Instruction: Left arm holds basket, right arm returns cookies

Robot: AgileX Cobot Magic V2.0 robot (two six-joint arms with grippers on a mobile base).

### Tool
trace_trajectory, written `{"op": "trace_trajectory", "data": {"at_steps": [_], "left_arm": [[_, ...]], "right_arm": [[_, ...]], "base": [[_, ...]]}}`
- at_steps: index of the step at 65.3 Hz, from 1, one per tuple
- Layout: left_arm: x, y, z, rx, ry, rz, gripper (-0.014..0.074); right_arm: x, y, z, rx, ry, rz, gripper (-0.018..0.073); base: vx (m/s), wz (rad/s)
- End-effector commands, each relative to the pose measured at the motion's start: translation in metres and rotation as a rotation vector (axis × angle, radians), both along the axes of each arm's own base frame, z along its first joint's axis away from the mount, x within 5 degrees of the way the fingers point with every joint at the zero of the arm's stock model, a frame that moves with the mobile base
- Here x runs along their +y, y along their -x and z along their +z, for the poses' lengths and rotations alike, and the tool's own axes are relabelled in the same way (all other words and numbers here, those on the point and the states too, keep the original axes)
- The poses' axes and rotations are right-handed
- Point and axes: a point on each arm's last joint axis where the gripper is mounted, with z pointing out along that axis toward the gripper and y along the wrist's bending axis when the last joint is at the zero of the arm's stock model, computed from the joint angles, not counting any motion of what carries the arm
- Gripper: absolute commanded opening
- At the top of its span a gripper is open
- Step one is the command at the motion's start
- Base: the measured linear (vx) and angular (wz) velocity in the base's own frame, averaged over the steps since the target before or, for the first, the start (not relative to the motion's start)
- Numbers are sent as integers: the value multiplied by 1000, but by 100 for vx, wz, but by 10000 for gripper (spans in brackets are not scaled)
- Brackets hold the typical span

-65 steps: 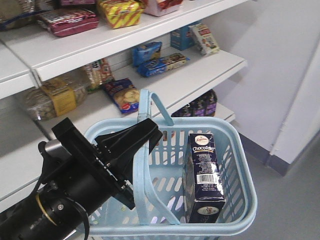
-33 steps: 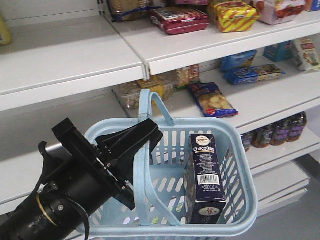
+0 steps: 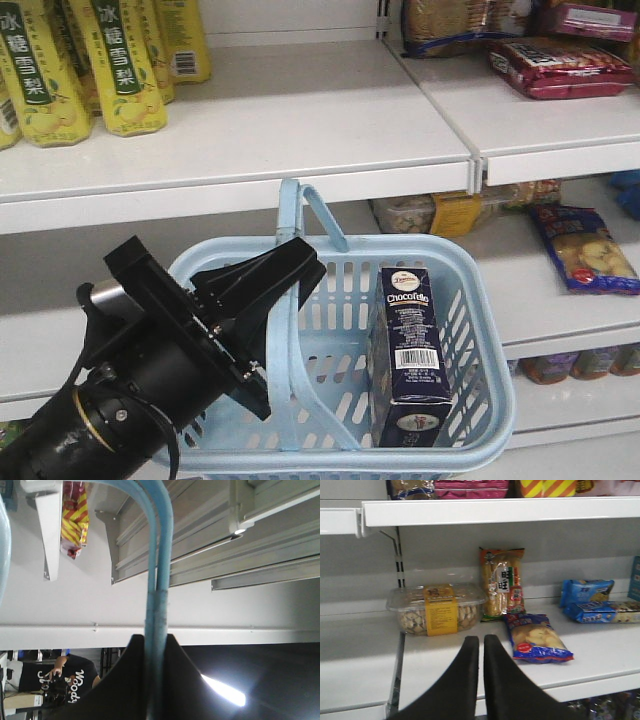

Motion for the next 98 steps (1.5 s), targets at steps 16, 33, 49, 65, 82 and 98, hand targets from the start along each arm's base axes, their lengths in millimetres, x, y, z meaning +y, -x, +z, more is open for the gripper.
{"op": "trace_trajectory", "data": {"at_steps": [16,33,49,65,82,98], "left_arm": [[5,5,28,-124,159,-1,-3],[5,5,28,-124,159,-1,-3],[5,5,28,-124,159,-1,-3],[5,5,28,-124,159,-1,-3],[5,5,28,-124,159,-1,-3],[5,5,28,-124,159,-1,-3]], "right_arm": [[0,0,1,-66,17,-1,-6],[0,0,1,-66,17,-1,-6],[0,0,1,-66,17,-1,-6],[0,0,1,-66,17,-1,-6],[0,0,1,-66,17,-1,-6],[0,0,1,-66,17,-1,-6]], "base": [[9,34],[7,29],[6,23],[1,5],[0,0],[0,0]]}}
